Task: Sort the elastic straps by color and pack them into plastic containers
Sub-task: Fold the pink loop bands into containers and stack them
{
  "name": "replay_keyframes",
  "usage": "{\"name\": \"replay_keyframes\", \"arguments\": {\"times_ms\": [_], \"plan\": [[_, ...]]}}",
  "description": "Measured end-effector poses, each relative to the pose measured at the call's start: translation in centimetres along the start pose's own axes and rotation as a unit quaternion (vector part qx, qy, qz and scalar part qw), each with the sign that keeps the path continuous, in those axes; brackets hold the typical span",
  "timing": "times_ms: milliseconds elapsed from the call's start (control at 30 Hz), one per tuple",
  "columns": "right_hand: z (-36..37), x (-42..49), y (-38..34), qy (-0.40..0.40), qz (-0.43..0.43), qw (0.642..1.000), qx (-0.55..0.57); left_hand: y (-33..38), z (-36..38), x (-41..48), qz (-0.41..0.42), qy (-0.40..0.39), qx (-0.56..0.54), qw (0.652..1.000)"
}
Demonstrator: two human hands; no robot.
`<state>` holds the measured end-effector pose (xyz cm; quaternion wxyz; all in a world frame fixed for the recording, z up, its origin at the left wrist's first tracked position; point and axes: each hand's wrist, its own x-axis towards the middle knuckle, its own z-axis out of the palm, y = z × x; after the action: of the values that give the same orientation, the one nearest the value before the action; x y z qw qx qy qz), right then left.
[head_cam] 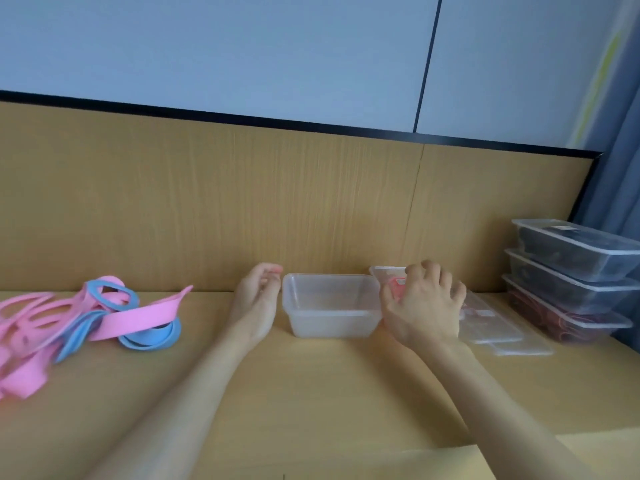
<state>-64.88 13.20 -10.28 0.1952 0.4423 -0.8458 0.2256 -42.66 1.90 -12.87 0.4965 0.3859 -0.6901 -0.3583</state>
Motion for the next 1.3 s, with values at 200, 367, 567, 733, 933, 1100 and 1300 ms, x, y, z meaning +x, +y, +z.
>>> {"name": "replay_keyframes", "arguments": {"times_ms": [200, 367, 567, 733, 933, 1100, 1300], "plan": [[-1.0, -2.7, -6.8, 0.043, -0.172, 0.972, 0.155, -0.3, -2.9, -3.3, 0.030, 0.004, 0.087, 0.996], [-0.9, -5.6, -12.7, 0.006, -0.325, 0.913, 0.248, -1.1, -6.5, -5.4, 0.125, 0.051, 0.208, 0.969], [1.3, -7.4, -17.0, -0.063, -0.390, 0.877, 0.274, -0.8, -11.0, -7.7, 0.225, 0.110, 0.287, 0.925], [3.2, -7.2, -19.9, -0.119, -0.437, 0.858, 0.244, -1.3, -16.5, -9.1, 0.215, 0.146, 0.388, 0.884], [6.8, -5.8, -22.8, -0.204, -0.308, 0.842, 0.394, -2.6, -24.8, -11.3, 0.134, 0.198, 0.418, 0.876], [7.5, -4.2, -25.4, -0.289, -0.128, 0.809, 0.495, -3.6, -30.5, -10.8, -0.032, 0.227, 0.435, 0.871], [7.8, -3.8, -26.3, -0.367, -0.155, 0.799, 0.451, -2.5, -32.0, -10.2, -0.213, 0.117, 0.331, 0.912]]}}
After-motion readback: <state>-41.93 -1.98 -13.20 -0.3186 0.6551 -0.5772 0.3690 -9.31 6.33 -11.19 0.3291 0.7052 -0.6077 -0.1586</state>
